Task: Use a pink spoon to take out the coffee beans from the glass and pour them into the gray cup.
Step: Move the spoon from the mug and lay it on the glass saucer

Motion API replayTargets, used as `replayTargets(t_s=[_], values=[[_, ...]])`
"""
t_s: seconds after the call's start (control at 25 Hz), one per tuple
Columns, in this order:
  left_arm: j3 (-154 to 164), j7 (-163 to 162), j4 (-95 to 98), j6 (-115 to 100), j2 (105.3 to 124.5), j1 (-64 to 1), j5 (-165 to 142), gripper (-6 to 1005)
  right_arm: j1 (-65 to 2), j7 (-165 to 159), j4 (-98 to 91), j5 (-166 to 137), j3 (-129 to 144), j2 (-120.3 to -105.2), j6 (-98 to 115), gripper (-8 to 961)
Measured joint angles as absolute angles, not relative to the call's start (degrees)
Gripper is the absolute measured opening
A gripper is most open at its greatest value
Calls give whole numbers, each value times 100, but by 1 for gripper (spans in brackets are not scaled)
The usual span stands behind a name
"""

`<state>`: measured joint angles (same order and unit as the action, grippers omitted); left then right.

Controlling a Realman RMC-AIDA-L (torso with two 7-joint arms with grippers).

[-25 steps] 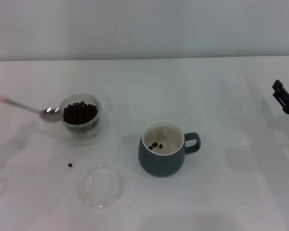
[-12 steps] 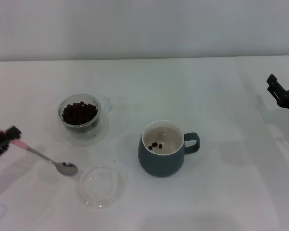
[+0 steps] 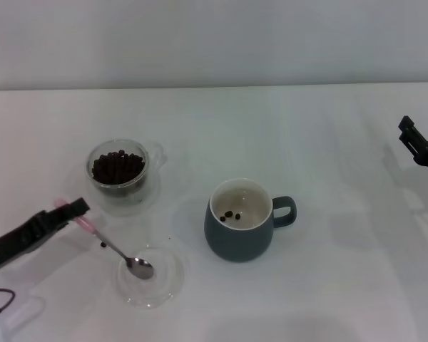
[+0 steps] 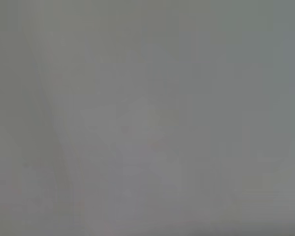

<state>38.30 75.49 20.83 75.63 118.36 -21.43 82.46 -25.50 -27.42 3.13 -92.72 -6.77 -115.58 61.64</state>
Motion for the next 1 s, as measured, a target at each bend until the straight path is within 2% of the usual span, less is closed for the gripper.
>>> replayTargets(t_s=[0.8, 1.0], values=[[3841, 8886, 1254, 7282, 11900, -2541, 8170, 130, -2548, -2742, 343, -9272, -677, -11558, 6200, 709], [3836, 9156, 1229, 7214, 11915, -2540, 8183, 164, -2540, -2742, 348, -9272, -677, -11562, 6205, 709]])
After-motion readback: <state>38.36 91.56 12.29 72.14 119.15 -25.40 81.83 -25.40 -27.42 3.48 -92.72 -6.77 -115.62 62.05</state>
